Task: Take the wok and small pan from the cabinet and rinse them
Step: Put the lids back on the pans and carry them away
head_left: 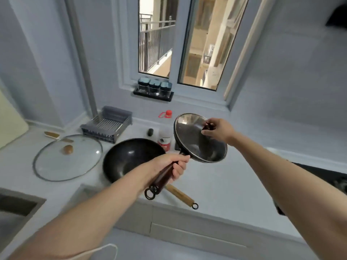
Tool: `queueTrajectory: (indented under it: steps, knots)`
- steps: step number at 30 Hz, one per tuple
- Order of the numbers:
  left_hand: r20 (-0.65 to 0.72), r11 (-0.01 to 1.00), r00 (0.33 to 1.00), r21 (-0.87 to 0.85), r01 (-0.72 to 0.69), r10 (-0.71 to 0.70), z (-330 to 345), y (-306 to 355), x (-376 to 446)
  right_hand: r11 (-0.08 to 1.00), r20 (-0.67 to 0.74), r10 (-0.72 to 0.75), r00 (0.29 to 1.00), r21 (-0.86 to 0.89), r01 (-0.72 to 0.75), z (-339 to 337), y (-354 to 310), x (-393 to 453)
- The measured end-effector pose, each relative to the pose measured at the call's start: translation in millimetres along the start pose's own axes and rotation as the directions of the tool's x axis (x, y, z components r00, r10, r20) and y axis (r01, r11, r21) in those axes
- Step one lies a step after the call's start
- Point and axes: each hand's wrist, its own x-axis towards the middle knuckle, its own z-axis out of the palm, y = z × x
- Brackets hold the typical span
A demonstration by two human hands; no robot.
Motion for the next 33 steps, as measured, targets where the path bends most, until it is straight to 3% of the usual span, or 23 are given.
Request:
queueTrajectory:
  steps: [5, 10, 14, 22, 26, 33]
  knots:
    - [0.144, 0.995, 0.985, 0.026, 0.098, -0.100, 92.8, -24.8, 124.4, 0.991, -0.080, 0.127, 0.989, -0.022, -0.129, -96.6, 126.0, -39.7]
    - [0.167, 0.973, 0.964, 0.137, 0.186, -0.208, 162.8, -45.1, 217.0, 0.966, -0.164, 0.251, 0.954, -0.018, -0.258, -160.0, 217.9, -70.0]
    - [0.182, 0.937, 0.934, 0.227, 0.264, -0.307, 198.8, -47.1, 284.1, 0.927, -0.293, 0.362, 0.885, 0.013, -0.375, -185.4, 277.5, -83.7]
    - [0.241, 0.828, 0.830, 0.407, 0.384, -0.504, 227.4, -49.8, 396.9, 0.821, -0.439, 0.549, 0.711, 0.123, -0.558, -206.4, 370.3, -109.5]
    - [0.243, 0.799, 0.796, 0.422, 0.428, -0.555, 236.7, -54.9, 431.3, 0.759, -0.435, 0.629, 0.644, 0.164, -0.630, -210.5, 406.0, -112.9]
    - [0.238, 0.792, 0.785, 0.409, 0.453, -0.572, 237.7, -55.2, 521.8, 0.760, -0.411, 0.624, 0.664, 0.124, -0.638, -218.8, 487.1, -70.2]
